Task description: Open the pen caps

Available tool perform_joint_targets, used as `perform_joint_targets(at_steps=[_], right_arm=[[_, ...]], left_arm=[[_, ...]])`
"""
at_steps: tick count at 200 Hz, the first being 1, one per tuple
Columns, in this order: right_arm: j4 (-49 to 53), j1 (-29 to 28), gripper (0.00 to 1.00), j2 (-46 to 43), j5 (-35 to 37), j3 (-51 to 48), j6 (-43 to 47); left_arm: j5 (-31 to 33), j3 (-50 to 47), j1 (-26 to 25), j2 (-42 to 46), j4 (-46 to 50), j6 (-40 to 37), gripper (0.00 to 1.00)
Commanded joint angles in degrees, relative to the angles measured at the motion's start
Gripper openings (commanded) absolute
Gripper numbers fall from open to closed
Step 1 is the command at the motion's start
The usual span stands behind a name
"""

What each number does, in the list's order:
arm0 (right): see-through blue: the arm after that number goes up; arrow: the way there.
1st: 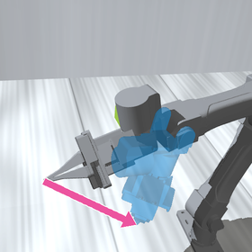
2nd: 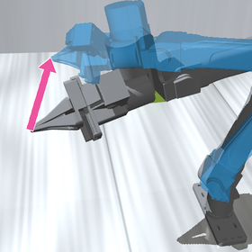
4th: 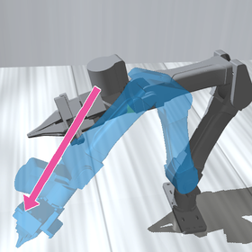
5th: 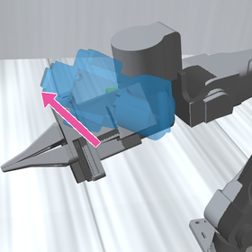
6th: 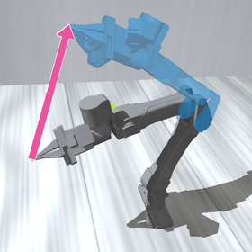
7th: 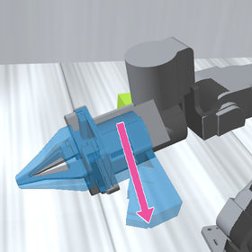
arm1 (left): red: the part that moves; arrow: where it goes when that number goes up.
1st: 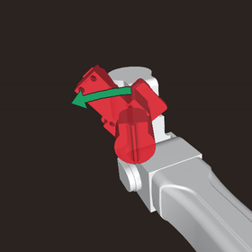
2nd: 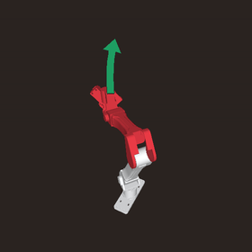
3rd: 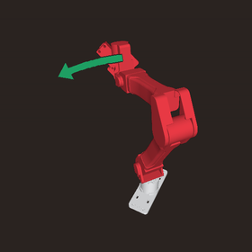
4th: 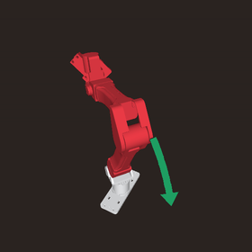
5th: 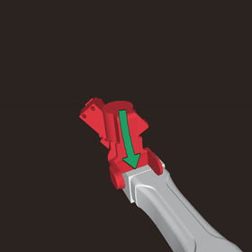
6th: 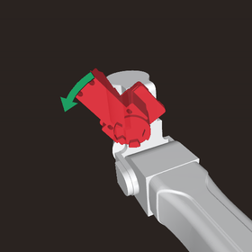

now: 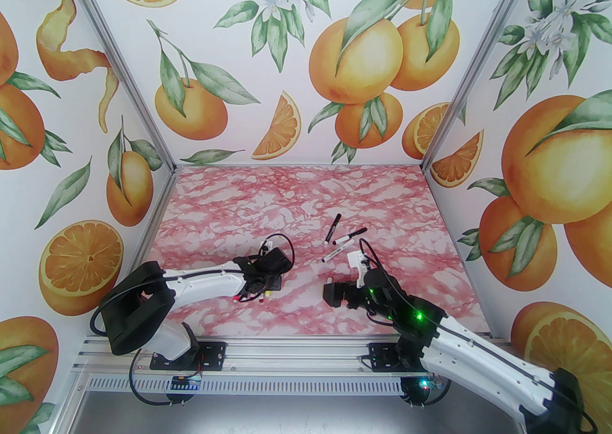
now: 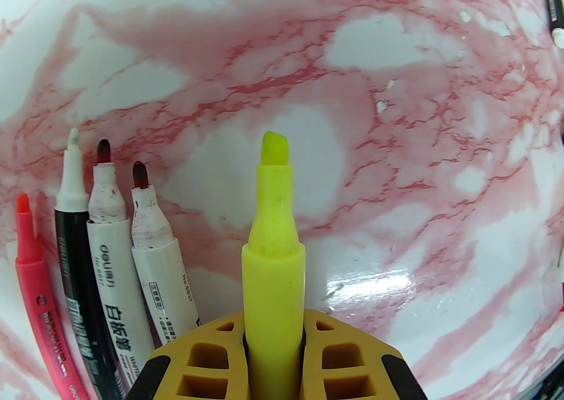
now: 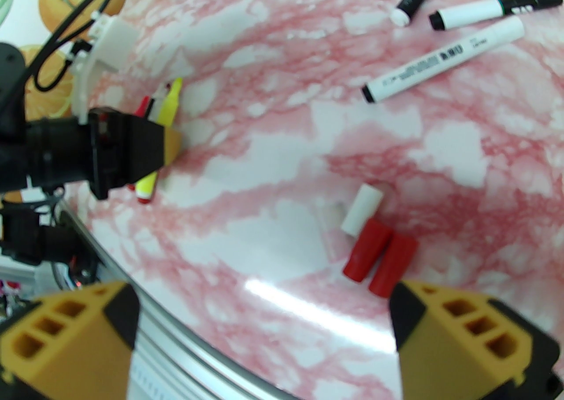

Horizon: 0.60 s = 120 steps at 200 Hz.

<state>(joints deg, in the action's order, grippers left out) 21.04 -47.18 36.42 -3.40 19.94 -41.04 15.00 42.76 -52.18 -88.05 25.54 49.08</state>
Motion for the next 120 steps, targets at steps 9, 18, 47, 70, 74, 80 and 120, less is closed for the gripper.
perform_joint_targets(at_steps=[9,18,47,70,74,80,120], right_arm=[[0.41,-0.21,1.0,0.2,1.6,0.79,0.03],[0.44,-0.22,1.0,0.23,1.59,0.84,0.08],[0.5,-0.22,1.0,0.14,1.64,0.71,0.08],[0.63,-0.2,1.0,-0.14,1.64,0.39,-0.09],[0.67,-0.2,1.0,-0.23,1.6,0.36,-0.1],[0.69,-0.19,1.0,-0.34,1.49,0.27,-0.1],[0.76,-0.2,1.0,-0.74,1.64,-0.25,-0.21]], left_arm=[[1.07,-0.79,0.28,1.39,1.76,0.4,0.05],[1.25,-0.46,0.33,1.31,1.77,0.25,0.05],[1.52,0.65,0.22,0.35,2.23,-0.47,0.1],[1.61,0.87,0.23,0.12,1.93,-0.73,0.18],[1.69,0.9,0.2,0.09,1.97,-0.81,0.19],[1.78,0.99,0.24,0.07,2.08,-0.83,0.2],[2.47,1.11,0.19,0.42,2.89,-0.94,0.29]])
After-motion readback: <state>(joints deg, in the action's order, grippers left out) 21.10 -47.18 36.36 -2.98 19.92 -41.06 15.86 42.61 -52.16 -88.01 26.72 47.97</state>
